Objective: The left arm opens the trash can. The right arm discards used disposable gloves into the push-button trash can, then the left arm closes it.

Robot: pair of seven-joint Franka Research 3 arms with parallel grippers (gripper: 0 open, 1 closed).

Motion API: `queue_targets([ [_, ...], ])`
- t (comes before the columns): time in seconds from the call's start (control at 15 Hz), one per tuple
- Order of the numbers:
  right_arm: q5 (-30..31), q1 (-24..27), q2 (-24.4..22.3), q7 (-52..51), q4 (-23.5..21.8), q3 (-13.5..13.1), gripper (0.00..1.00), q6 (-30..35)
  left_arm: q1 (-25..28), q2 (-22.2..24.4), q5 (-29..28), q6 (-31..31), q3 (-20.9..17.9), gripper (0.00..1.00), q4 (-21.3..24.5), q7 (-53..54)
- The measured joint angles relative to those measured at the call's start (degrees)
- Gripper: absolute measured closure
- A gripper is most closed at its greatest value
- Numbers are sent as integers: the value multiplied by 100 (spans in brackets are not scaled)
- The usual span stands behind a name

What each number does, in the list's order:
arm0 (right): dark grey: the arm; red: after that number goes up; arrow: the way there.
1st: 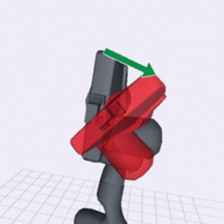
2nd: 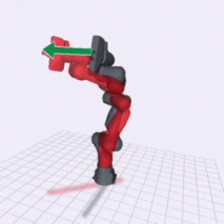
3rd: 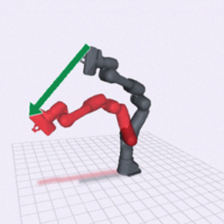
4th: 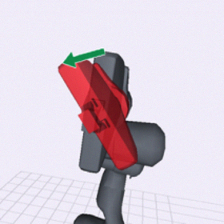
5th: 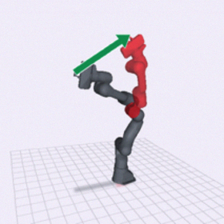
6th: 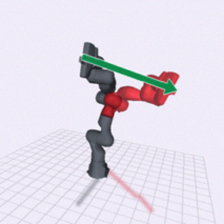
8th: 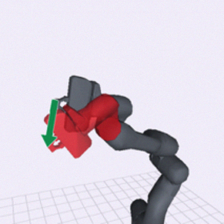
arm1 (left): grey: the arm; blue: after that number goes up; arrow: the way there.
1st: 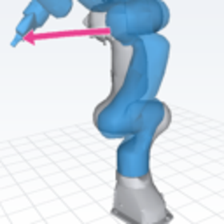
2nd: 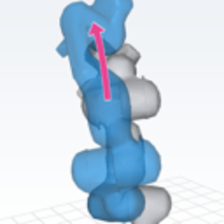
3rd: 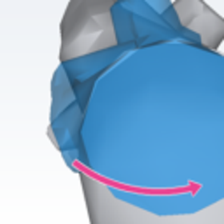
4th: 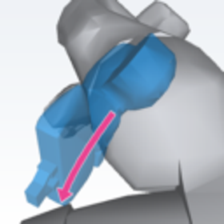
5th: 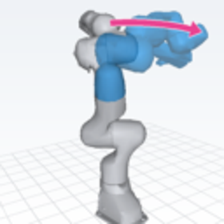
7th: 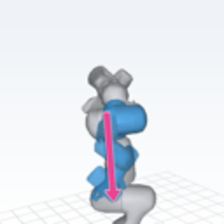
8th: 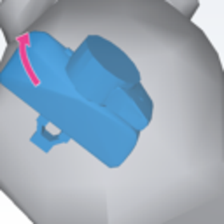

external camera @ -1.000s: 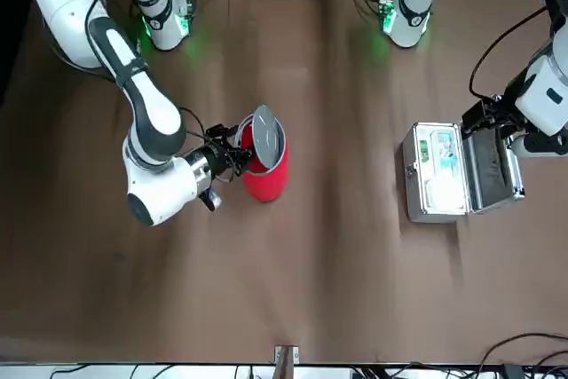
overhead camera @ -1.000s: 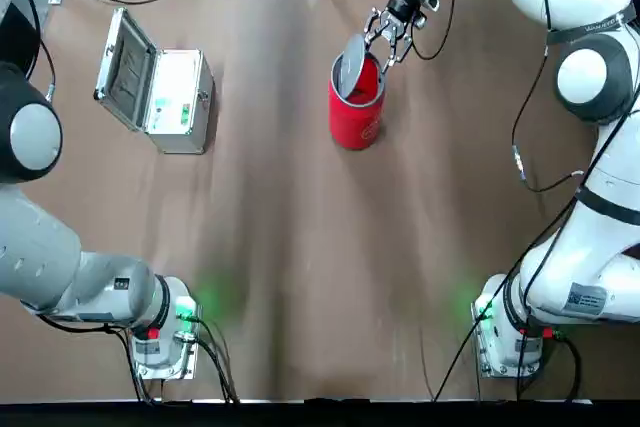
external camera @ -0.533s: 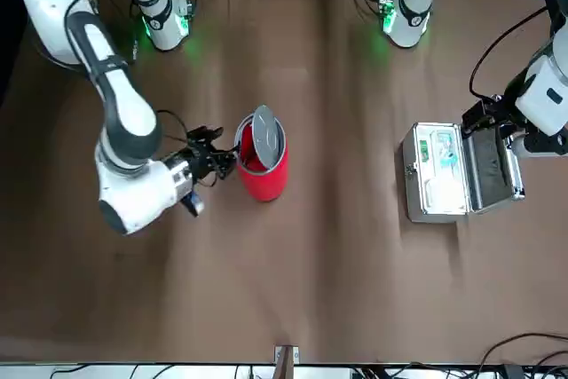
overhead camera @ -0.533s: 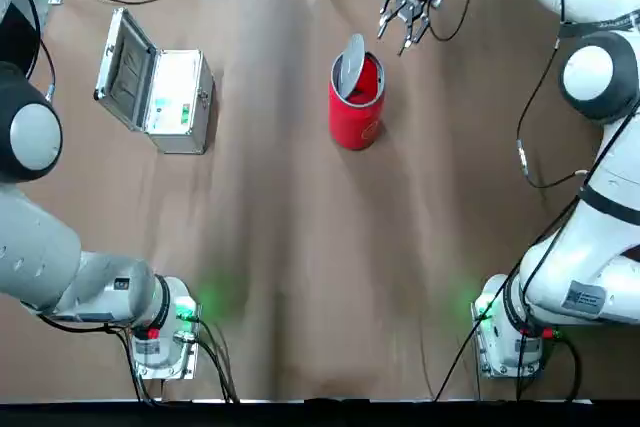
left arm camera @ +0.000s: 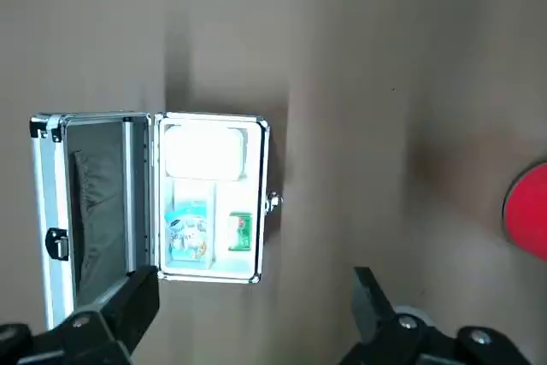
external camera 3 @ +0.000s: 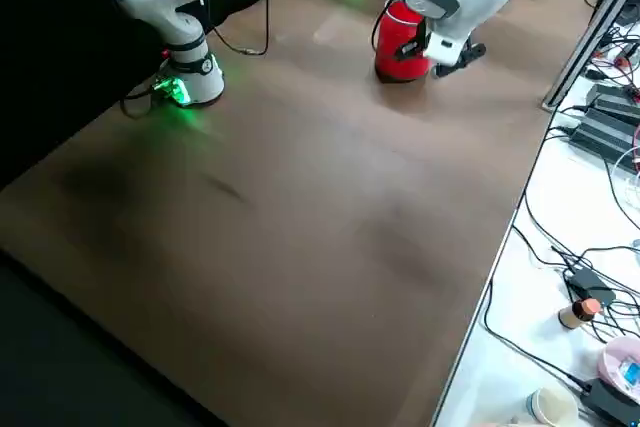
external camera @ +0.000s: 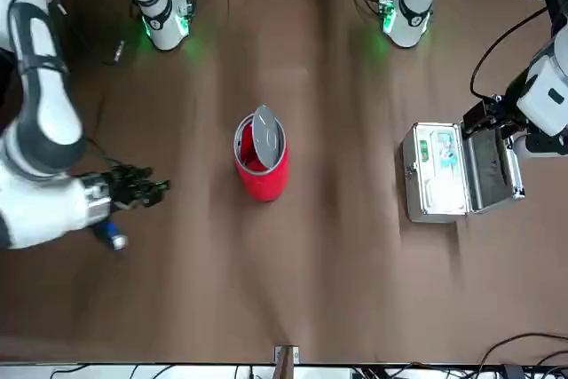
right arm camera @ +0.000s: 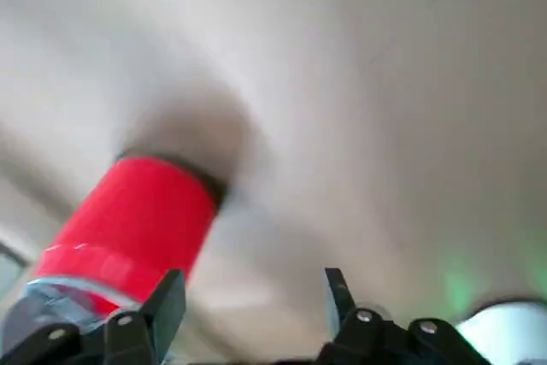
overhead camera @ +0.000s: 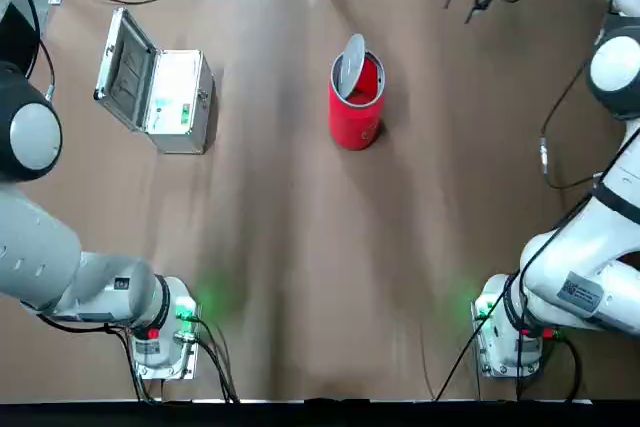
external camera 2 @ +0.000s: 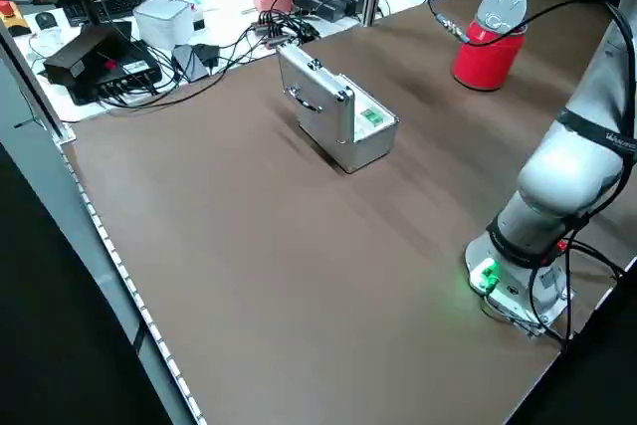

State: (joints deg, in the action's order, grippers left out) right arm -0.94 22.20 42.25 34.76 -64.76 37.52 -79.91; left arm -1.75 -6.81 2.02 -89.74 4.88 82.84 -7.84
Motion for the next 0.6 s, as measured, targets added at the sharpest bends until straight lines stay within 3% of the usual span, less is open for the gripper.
queue_targets([
  [0.27,572,337,-67,-840,320,2,23,-1,-35,-10,0,10,52,0,38,2],
  [0.6,1195,562,-504,-1520,430,3,13,45,-75,-224,0,203,547,0,143,-158],
])
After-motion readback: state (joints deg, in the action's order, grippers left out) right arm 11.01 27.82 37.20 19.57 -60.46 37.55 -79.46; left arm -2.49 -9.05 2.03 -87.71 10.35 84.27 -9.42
